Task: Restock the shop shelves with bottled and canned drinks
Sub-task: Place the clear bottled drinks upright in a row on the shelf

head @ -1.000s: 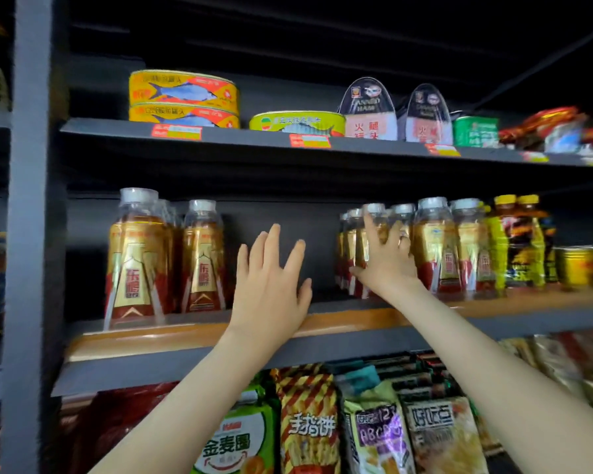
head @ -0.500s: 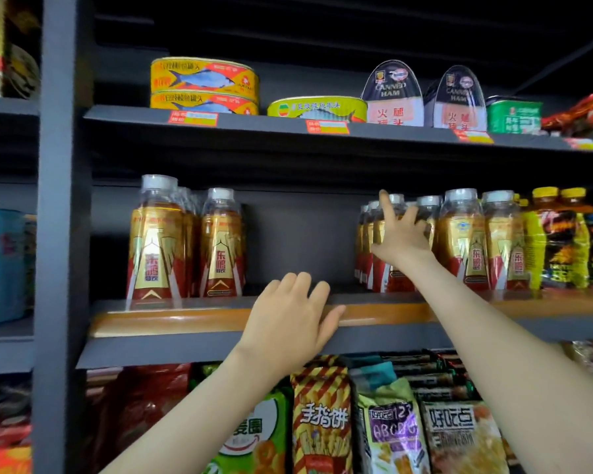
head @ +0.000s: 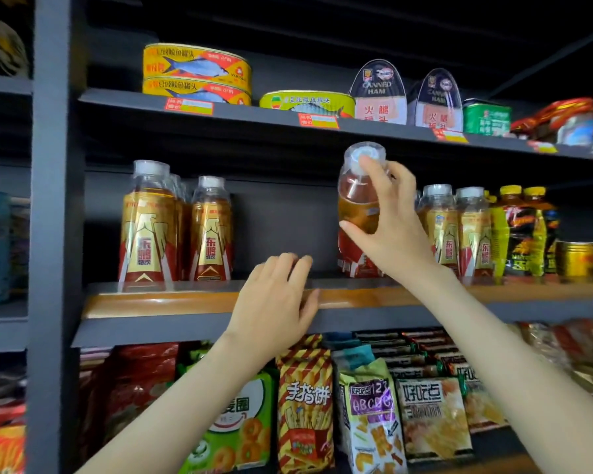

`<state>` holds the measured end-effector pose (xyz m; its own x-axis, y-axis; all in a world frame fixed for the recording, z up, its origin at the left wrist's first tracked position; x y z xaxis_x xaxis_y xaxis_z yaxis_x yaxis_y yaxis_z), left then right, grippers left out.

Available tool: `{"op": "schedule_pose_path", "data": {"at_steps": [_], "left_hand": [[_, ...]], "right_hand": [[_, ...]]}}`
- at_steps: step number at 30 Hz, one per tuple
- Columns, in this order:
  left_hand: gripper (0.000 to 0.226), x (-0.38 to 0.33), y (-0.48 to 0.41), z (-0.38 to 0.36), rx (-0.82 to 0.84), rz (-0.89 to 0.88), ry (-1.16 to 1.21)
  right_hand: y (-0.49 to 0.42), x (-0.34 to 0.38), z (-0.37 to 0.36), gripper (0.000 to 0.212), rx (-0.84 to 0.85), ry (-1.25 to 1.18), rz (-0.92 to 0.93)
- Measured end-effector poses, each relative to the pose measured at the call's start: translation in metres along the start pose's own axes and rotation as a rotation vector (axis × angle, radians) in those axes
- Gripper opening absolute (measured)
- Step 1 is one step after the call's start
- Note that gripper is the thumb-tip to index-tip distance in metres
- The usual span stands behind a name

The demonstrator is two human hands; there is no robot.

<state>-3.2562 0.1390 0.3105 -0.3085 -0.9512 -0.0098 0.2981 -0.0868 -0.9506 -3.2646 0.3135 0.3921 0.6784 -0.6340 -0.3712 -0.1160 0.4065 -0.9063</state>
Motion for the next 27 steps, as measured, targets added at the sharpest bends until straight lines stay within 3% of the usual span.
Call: {"op": "schedule_pose_path", "data": {"at_steps": [6,12,17,21,25,27], "left_hand": [[0.084,-0.022,0.02,0.045,0.091,0.16,0.508],[0.111,-0.032,0.095,0.074,0.469,0.317,0.855],[0.108,-0.004,0.207,0.072,0.775,0.528,0.91],[0.103,0.011,0.282,0.071,0.964,0.74,1.059],[0.092,0.026,0.333,0.075,1.024,1.063,1.239],[0.093,0.035,0.352,0.079,1.021,1.223,1.238]], "right_hand": [[0.003,0.073,0.061,0.097,-0.186,-0.171,-0.071],[0.064,0.145,0.048,0.093,0.048,-0.674,-0.299],[0.137,0.188,0.01,0.053,0.178,-1.042,-0.648],[0.203,0.226,-0.035,0.055,0.209,-1.282,-1.043],[0.249,0.27,-0.071,0.044,0.275,-1.403,-1.369],[0.261,0.29,-0.085,0.058,0.394,-1.396,-1.437]]}}
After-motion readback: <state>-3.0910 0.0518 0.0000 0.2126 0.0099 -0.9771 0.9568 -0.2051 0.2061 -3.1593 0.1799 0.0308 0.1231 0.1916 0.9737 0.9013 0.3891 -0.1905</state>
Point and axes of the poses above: each hand's wrist, its own y-axis away from the middle knuckle, its own z-axis out of the back of the hand, x = y × z, the point moved 3 cm from there along -y, towards the middle knuckle, and after that the axes turned 15 degrees about z, right-handed, at the moved point
